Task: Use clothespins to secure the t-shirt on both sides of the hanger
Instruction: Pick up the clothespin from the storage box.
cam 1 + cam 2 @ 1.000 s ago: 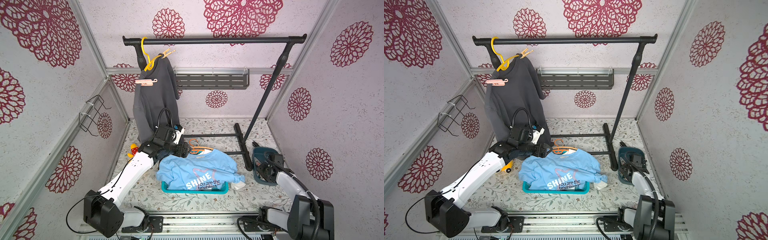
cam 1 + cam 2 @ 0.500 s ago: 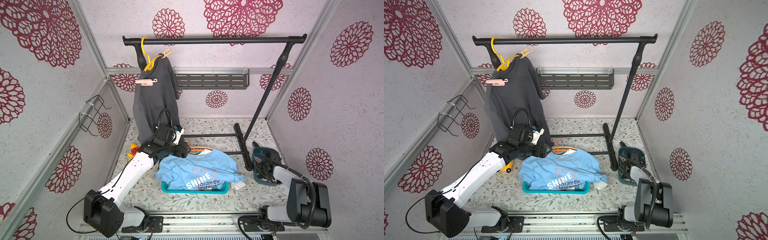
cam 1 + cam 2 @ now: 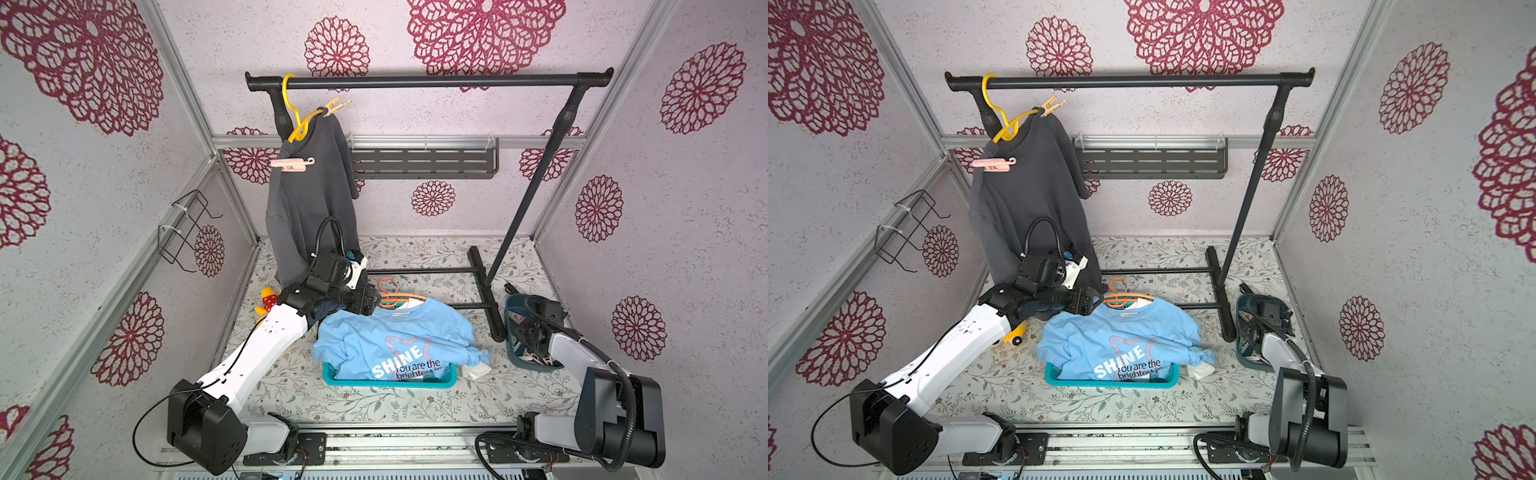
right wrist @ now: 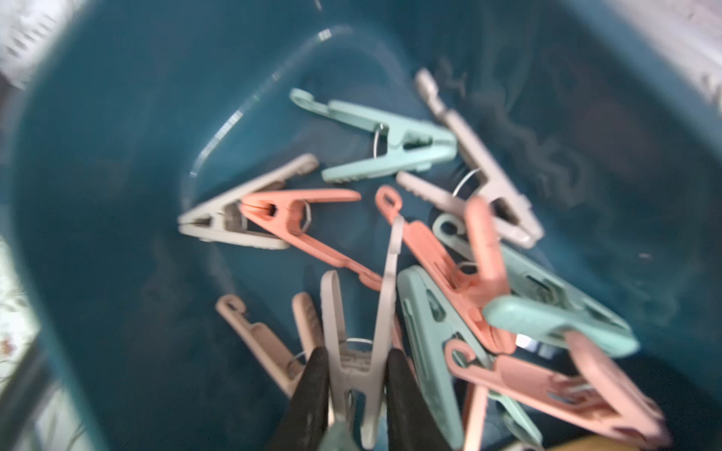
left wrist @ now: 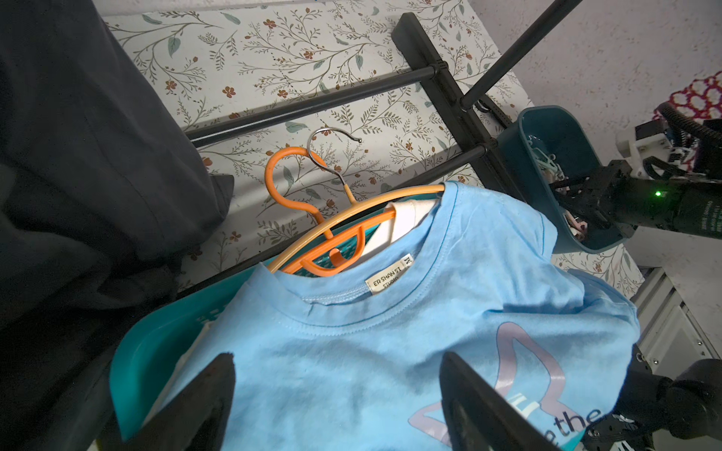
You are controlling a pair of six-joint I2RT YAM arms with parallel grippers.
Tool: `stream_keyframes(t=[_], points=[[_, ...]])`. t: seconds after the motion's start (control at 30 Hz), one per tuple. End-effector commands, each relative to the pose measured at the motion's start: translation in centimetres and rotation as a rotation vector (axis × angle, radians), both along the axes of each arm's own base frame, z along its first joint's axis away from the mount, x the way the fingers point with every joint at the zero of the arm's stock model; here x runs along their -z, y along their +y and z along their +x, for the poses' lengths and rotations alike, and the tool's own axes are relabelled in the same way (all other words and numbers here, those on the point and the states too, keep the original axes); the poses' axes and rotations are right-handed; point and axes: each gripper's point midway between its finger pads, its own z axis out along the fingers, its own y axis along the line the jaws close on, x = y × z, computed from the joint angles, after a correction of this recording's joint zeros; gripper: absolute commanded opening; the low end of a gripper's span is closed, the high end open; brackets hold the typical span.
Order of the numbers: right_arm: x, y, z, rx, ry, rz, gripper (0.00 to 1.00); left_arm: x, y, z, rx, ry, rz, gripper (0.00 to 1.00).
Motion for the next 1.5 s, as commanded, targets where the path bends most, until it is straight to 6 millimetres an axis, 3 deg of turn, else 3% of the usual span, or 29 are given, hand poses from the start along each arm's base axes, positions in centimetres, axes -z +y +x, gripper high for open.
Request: stream_keyframes(t=[0.0, 0.5, 0.93, 1.3, 1.47], points=[[-1.9, -0.4, 0.5, 0.0, -0.04, -0.031, 0.23, 0.1, 0.3, 0.3, -0.008, -0.013, 0.009, 0.84], [-4.2, -1.2, 0.7, -0.022, -0.086, -0.115, 0.24, 0.1, 0.7, 0.5, -0.025, -0.026, 0.026, 0.84], [-8.1, -1.0, 1.1, -0.098, -0.221, -0.184, 0.26, -0.1, 0.7, 0.5, -0.021, -0.036, 0.023, 0.85], [-9.8, 1.4, 2.1, -0.185, -0.316, -0.113, 0.26, -0.4, 0.3, 0.4, -0.011, -0.04, 0.002, 0.85], [-12.1, 4.7, 3.0, -0.274, -0.418, -0.033, 0.26, -0.8, -0.1, 0.2, 0.006, -0.045, -0.025, 0.85]])
